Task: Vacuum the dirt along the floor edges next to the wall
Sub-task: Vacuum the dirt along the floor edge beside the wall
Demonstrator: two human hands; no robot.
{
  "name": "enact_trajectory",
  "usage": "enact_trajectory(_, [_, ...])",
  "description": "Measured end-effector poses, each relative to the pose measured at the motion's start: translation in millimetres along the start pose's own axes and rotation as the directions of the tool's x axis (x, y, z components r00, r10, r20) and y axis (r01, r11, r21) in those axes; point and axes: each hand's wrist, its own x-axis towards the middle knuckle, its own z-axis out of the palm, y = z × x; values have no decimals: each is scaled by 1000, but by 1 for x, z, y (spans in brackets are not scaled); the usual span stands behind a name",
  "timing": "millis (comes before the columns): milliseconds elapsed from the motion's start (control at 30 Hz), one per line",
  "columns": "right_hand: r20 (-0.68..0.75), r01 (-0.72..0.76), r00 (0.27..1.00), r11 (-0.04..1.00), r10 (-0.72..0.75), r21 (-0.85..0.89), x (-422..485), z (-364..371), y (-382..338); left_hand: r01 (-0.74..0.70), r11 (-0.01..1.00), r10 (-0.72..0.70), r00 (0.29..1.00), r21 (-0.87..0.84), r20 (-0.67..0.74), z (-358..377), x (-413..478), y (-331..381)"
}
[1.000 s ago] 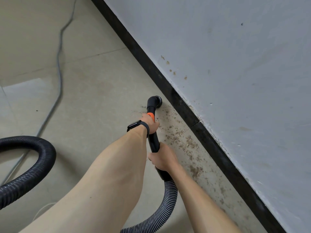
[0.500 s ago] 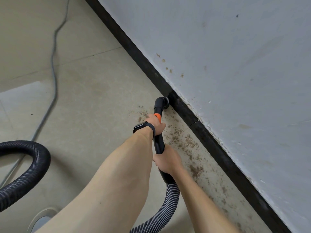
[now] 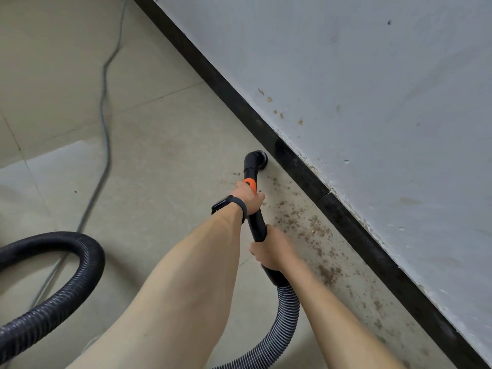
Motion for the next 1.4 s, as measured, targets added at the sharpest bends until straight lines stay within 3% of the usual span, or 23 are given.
enact_trajectory(333, [130, 178, 980, 960, -152, -218, -32, 39, -30, 73, 988, -75, 997, -137, -13, -59, -37, -87])
enact_trajectory(533, [144, 212, 974, 931, -175, -298, -50, 61, -32, 34, 962, -94, 972, -270, -213, -38, -50, -127])
enact_trajectory(667, [115, 201, 978, 932, -174, -302, -52, 62, -31, 10, 967, -100, 934, -255, -342, -25, -49, -126])
enact_trajectory(900, [71, 171, 985, 953, -158, -251, -51, 56, -22, -2, 988, -48, 946, -152, -319, -16, -45, -109])
enact_trajectory(1400, [47, 156, 988, 971, -150, -183, -47, 53, -4, -55, 982, -15, 930, -179, -368, 10, -44, -99])
